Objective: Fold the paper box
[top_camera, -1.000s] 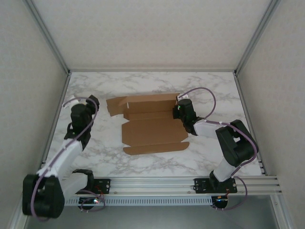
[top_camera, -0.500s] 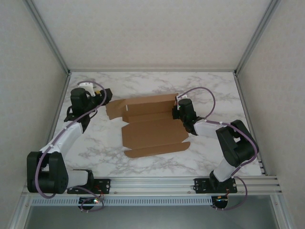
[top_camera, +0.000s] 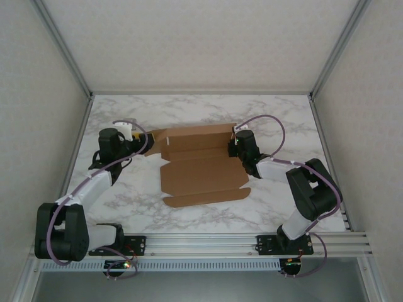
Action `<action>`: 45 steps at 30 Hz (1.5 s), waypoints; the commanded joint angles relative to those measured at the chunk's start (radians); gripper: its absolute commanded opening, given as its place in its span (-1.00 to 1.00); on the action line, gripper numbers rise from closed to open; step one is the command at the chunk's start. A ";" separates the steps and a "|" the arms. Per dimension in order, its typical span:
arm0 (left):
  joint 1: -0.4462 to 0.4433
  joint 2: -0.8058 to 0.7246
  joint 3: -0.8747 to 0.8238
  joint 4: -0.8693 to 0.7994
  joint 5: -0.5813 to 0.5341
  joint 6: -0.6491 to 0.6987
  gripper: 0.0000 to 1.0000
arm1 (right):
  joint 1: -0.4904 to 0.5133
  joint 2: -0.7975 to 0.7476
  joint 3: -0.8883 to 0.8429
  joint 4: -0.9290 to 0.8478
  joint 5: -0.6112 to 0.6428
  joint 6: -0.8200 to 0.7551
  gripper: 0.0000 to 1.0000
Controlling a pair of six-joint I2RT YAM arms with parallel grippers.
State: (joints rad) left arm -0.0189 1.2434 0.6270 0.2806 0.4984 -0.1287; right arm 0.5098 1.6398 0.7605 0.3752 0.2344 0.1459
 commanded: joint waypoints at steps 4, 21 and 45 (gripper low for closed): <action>-0.007 0.115 0.047 0.044 0.012 0.035 0.14 | -0.009 -0.008 -0.008 -0.104 -0.016 0.018 -1.00; -0.144 0.124 0.039 0.059 -0.370 -0.003 -0.92 | 0.005 -0.006 0.005 -0.117 -0.046 0.017 -1.00; -0.282 0.224 0.076 0.120 -0.608 -0.395 -0.88 | 0.025 0.009 0.028 -0.158 0.008 -0.010 -1.00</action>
State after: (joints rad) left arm -0.2924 1.4700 0.6533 0.4259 -0.0872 -0.5022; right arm 0.5282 1.6375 0.7856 0.3241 0.2493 0.1425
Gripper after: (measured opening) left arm 0.060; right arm 0.089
